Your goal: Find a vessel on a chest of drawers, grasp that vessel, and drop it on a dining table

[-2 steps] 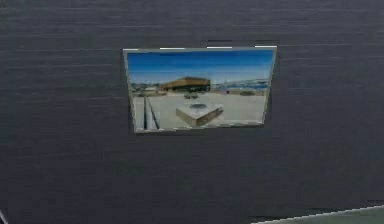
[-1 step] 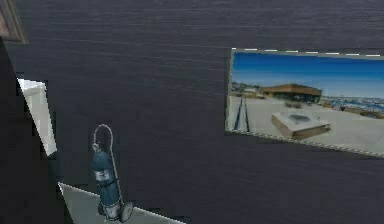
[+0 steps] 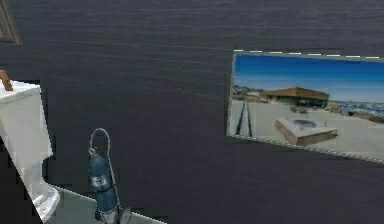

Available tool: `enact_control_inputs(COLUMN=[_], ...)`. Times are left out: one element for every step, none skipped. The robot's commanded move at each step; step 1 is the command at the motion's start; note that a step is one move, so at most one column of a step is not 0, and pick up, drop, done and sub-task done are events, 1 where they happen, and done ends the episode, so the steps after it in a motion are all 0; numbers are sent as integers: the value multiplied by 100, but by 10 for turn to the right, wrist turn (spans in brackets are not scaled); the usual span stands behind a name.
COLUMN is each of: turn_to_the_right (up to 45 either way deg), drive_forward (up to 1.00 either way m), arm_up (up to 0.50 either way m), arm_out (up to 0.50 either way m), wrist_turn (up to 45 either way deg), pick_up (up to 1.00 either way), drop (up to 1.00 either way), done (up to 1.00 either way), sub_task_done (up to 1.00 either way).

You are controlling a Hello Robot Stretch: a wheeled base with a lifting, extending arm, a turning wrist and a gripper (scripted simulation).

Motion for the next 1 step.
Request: enact_control_inputs(turn_to_the_right=[450], drive_forward=[0], arm_up=[0], arm_out=[0], wrist_turn=[0], pick_up=[0], drop=[0], done=[0], sub_task_done=[0])
